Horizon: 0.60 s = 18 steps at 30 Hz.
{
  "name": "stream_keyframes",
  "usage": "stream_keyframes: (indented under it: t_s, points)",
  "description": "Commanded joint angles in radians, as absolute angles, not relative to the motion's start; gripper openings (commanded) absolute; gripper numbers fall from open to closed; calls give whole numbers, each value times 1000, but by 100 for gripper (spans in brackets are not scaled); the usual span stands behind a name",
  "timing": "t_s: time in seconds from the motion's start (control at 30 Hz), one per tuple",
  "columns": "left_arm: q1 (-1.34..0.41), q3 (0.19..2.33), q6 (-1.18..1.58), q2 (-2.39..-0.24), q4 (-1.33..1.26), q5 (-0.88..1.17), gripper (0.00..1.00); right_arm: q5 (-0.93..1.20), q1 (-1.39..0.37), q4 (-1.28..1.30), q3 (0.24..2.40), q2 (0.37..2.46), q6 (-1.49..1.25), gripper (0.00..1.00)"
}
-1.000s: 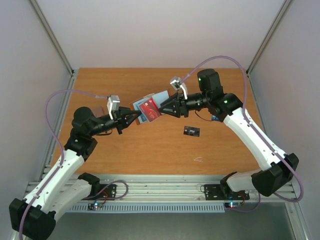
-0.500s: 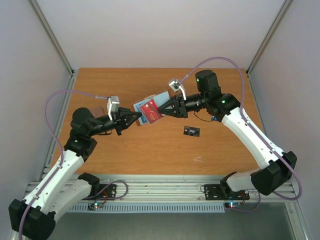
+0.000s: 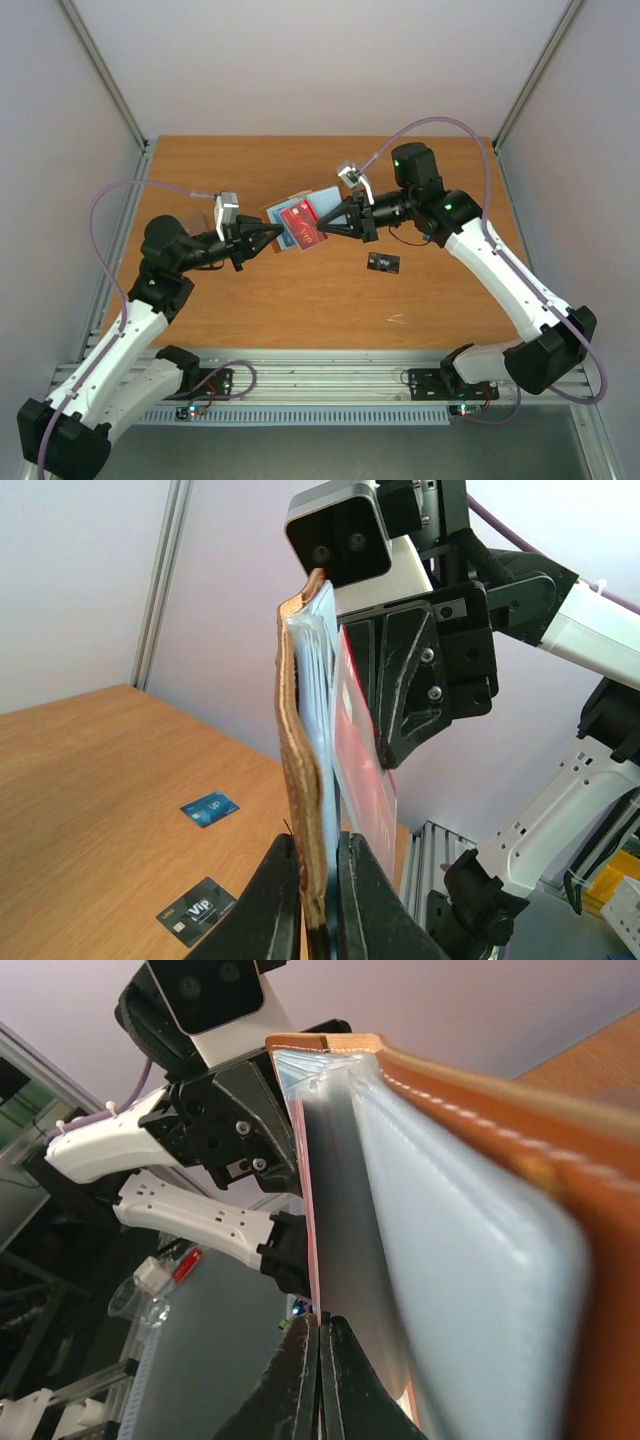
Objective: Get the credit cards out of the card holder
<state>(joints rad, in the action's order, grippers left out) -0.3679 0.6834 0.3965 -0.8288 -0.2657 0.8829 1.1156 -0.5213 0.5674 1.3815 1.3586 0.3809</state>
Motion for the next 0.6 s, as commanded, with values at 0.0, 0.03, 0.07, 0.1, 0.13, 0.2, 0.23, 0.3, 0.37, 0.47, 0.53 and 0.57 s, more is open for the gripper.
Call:
stream_keyframes:
  t_s: [0.0, 0.03, 0.07, 0.1, 0.13, 0.2, 0.23, 0.3, 0.37, 0.47, 0.53, 0.57]
  points:
    - [-373, 680, 394, -804, -348, 903, 0, 1113, -479, 585, 1370, 1308, 409, 1]
    - [-374, 680, 393, -802, -347, 902, 0, 1112, -466, 596, 1370, 1302, 413, 1]
    - [-374, 678, 393, -802, -345, 902, 0, 1109, -453, 608, 1371, 1297, 417, 1]
    - [-374, 678, 392, -802, -344, 902, 0, 1107, -439, 618, 1373, 1292, 420, 1]
    - [-374, 678, 391, -802, -343, 902, 0, 1110, -426, 627, 1374, 1286, 422, 1]
    - [-374, 677, 393, -802, -342, 902, 0, 1118, -403, 646, 1377, 1277, 428, 1]
    - [-374, 678, 392, -802, -341, 902, 0, 1119, -396, 658, 1379, 1273, 435, 1]
    - [-374, 678, 391, -803, -338, 902, 0, 1113, -385, 692, 1386, 1267, 455, 1]
    - [-373, 680, 391, -804, -335, 901, 0, 1107, -375, 729, 1397, 1263, 484, 1]
    - [-374, 680, 387, -805, -331, 901, 0, 1106, -355, 768, 1408, 1258, 507, 1]
    - [-374, 681, 387, -805, -331, 902, 0, 1113, -348, 781, 1412, 1257, 517, 1]
    - [-374, 682, 387, -805, -330, 902, 0, 1113, -348, 788, 1415, 1259, 521, 1]
